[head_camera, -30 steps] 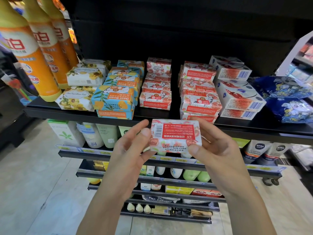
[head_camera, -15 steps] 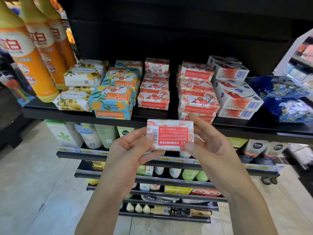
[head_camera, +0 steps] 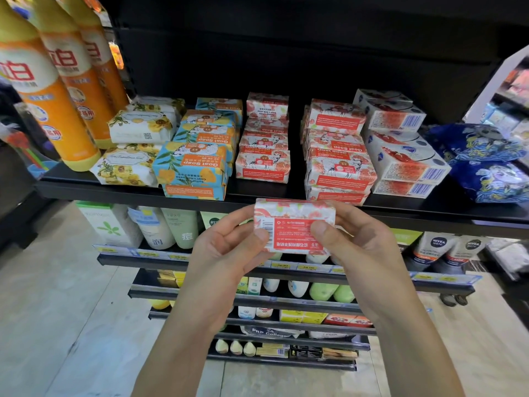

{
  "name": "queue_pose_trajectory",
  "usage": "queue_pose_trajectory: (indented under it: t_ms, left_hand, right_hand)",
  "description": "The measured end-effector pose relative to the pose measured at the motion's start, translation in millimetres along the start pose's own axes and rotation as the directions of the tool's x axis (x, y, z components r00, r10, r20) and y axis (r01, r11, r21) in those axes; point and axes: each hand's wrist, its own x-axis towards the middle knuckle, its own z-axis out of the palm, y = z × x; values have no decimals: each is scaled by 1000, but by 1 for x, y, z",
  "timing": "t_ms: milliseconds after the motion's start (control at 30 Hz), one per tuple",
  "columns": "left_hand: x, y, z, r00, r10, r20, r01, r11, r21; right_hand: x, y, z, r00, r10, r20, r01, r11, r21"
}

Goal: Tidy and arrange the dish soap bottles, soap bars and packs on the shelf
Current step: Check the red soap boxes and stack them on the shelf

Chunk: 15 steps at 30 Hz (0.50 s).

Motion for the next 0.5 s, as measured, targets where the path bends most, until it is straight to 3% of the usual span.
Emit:
queue_pose_trajectory:
  t_ms: [500]
  left_hand:
    - [0, 13, 2, 996, -87, 13, 86, 995, 48]
  right_hand:
    - [-6, 1, -2, 973, -227, 38, 227, 974, -10]
